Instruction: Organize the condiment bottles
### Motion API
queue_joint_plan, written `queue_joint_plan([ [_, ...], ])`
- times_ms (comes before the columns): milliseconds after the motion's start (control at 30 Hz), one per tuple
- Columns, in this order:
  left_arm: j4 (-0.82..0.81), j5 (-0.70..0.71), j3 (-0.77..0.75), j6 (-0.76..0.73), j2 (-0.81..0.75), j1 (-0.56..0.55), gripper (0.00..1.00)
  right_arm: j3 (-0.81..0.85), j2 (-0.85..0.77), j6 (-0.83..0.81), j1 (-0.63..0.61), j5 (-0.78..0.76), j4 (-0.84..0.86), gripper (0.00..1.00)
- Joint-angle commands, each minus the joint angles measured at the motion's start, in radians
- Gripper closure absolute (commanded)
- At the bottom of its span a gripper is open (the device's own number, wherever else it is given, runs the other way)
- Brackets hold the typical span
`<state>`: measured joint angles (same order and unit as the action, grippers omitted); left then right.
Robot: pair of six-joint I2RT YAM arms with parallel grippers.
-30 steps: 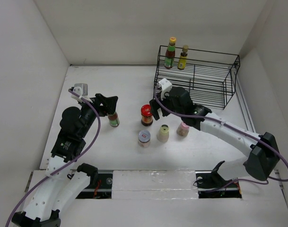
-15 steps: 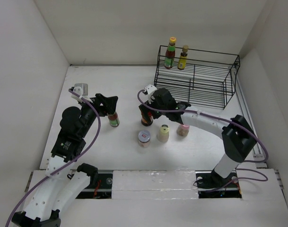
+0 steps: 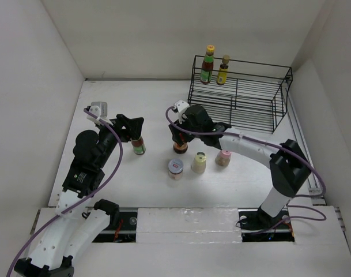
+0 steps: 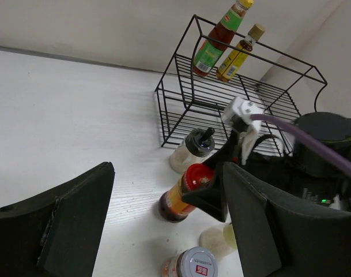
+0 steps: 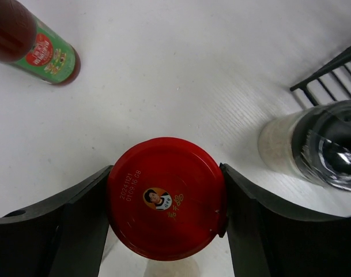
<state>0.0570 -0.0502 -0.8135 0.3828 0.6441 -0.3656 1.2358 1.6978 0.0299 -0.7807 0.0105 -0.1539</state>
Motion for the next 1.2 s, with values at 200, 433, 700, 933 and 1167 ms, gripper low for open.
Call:
queue_joint_plan([
  [200,-0.036,-0.013,-0.018,-0.012,-0.003,-0.004,0.28,0.203,-0.386,-0.081,0.11,-0.144,0.18,0.5],
  [433,-0.036,-0.013,-0.018,-0.012,-0.021,-0.004,0.28,0.359,-0.337,-0.05,0.428,-0.068,0.157,0.51],
  [700,-0.026,-0.013,-0.018,-0.012,-0.021,-0.004,0.28,0.72,-0.072,-0.05,0.645,-0.004,0.027,0.52],
  [933,-0.026,-0.004,-0.018,-0.012,-0.021,-0.004,0.28,0.932,0.091,-0.041,0.709,0.062,-0.088,0.52],
  [1167,-0.026,-0.004,-0.018,-0.012,-0.021,-0.004,0.28,0.941,0.135,-0.041,0.718,0.072,-0.069,0.52],
])
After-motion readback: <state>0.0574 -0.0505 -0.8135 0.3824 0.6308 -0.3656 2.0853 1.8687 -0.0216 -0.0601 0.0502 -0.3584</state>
